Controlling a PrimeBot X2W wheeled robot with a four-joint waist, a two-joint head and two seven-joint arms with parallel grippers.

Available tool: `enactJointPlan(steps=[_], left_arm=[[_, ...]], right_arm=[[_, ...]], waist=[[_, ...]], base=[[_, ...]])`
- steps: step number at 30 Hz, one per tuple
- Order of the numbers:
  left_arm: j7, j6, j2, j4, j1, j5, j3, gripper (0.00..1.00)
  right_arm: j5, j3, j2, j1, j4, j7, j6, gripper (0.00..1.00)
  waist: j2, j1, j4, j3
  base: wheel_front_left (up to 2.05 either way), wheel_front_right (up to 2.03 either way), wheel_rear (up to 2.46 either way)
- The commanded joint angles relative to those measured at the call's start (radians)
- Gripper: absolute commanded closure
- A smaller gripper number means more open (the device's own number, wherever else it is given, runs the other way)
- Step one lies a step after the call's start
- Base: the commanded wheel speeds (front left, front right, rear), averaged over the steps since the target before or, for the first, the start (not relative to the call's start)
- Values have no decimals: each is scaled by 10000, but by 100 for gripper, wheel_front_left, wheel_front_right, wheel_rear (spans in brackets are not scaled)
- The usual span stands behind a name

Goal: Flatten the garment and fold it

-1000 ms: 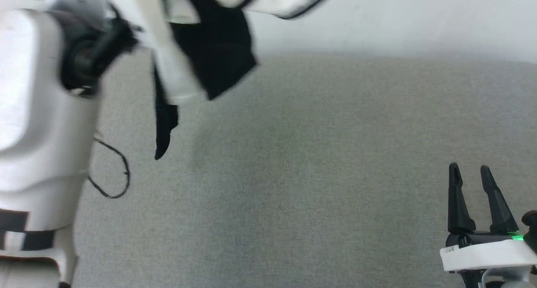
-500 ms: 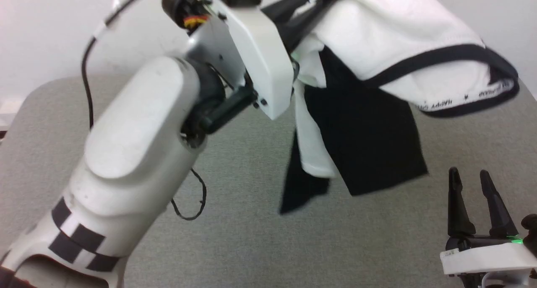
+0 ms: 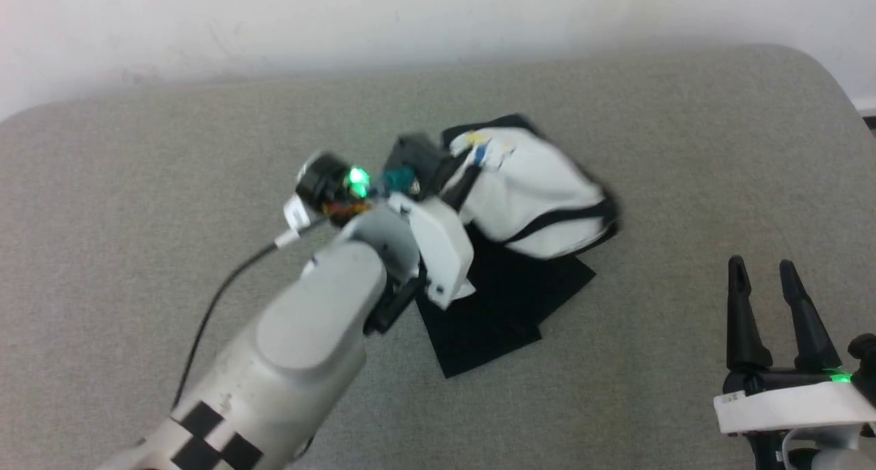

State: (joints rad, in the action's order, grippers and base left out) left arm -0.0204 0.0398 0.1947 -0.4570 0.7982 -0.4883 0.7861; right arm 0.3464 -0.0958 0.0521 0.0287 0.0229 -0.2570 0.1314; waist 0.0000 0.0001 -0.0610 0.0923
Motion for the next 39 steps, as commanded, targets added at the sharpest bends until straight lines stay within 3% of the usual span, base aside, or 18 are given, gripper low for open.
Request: enactJointPlan(steps=[1,7,9,10,11,24,28,35,39], left_arm=[[250,-223,-227,-753,-331,245,276,100],[500,-140,-1162,-2550,-1185,-310,599,100],[654,-187,-1300,-2948,-1315,-531,590,72],[751,-217,-1346,-3093,-1344,-652,567,3],[885,-241,-1380,-3192,-1346,-767,540,0],[2441,-503,-1300,-2250,-1453,-1715,212,0],[2700,-1104,-614,-1146,-2305,-1735,-310,0],[2815,-2780,740,1964,-4809,-1238,-2041,0],[2819,-2925,742,4204,-6860,-727,-3943,0]], right_arm=[[22,-8,-19,-117,-25,-47,-7,0],[14,118,-19,-187,63,-47,-7,0],[12,157,-19,-213,74,-47,-7,0],[4,166,-19,-216,79,-47,-7,0],[-8,157,-19,-214,88,-47,-7,0],[-135,79,-19,368,191,-47,-7,0],[-110,70,-19,577,245,-47,-7,0],[1152,-209,-19,781,720,-47,-7,0],[1346,-48,-19,773,994,-47,-7,0]], waist=[[0,-1,-36,105],[0,-1,42,167],[0,-1,59,143],[0,-1,69,125],[0,-1,92,91],[0,-1,498,-806],[0,-1,637,-1070],[0,-1,891,-1156],[0,-1,919,-1030]], base=[[0,0,0],[0,0,0],[0,0,0],[0,0,0],[0,0,0],[0,0,0],[0,0,0],[0,0,0],[0,0,0]])
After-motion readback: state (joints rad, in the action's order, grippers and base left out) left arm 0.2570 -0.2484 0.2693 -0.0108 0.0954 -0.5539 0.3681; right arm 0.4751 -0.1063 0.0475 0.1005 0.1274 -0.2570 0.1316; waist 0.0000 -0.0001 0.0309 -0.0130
